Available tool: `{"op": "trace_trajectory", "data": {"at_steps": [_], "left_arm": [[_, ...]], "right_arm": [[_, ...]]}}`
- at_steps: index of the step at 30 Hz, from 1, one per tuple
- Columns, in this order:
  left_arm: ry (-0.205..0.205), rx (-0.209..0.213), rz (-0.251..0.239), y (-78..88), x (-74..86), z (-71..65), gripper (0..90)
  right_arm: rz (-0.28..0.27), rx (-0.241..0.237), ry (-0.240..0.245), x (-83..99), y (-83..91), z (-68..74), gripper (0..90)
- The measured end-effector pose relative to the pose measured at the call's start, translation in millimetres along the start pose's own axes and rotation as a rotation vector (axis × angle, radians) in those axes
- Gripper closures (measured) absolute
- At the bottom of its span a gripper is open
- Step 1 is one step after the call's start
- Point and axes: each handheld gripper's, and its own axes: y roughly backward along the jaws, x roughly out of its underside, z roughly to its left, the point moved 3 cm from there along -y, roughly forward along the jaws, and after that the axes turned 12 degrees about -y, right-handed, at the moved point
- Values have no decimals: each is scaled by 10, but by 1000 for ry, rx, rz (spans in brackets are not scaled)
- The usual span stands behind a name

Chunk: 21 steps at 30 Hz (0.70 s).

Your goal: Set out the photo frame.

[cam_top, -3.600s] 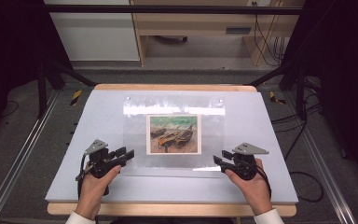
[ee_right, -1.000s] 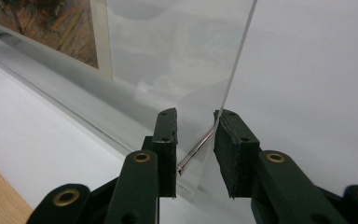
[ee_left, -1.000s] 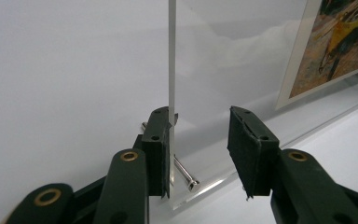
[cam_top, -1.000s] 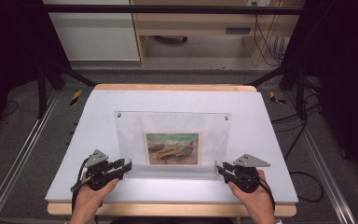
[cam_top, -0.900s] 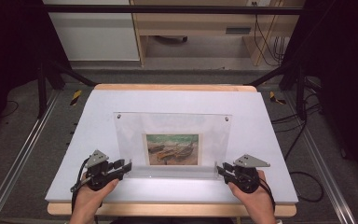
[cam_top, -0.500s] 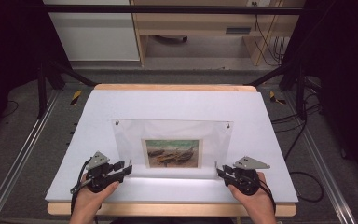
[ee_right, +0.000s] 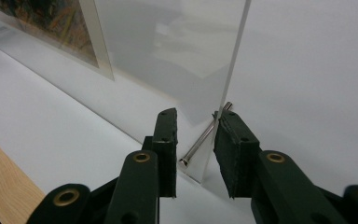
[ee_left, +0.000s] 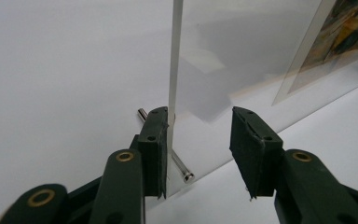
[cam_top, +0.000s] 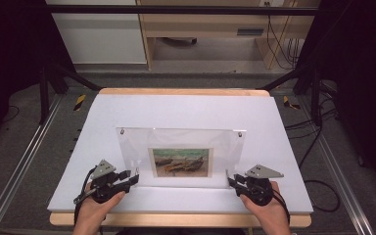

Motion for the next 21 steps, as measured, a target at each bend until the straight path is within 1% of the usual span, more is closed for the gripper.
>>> {"op": "trace_trajectory", "data": {"at_steps": [9,10,17,19,21], "left_arm": [[-1,2,0,-1,2,2,569],[-3,2,0,-1,2,2,569],[-6,4,-1,-3,3,2,568],[-14,-1,1,-7,3,-4,565],[-20,-5,3,-9,1,-13,550]], "right_arm": [[2,-1,-5,5,-2,1,697],[0,-2,3,3,-4,-5,696],[-1,-4,4,4,-7,-5,690],[2,-4,0,7,-8,-1,682],[-4,-13,6,4,-12,6,637]]}}
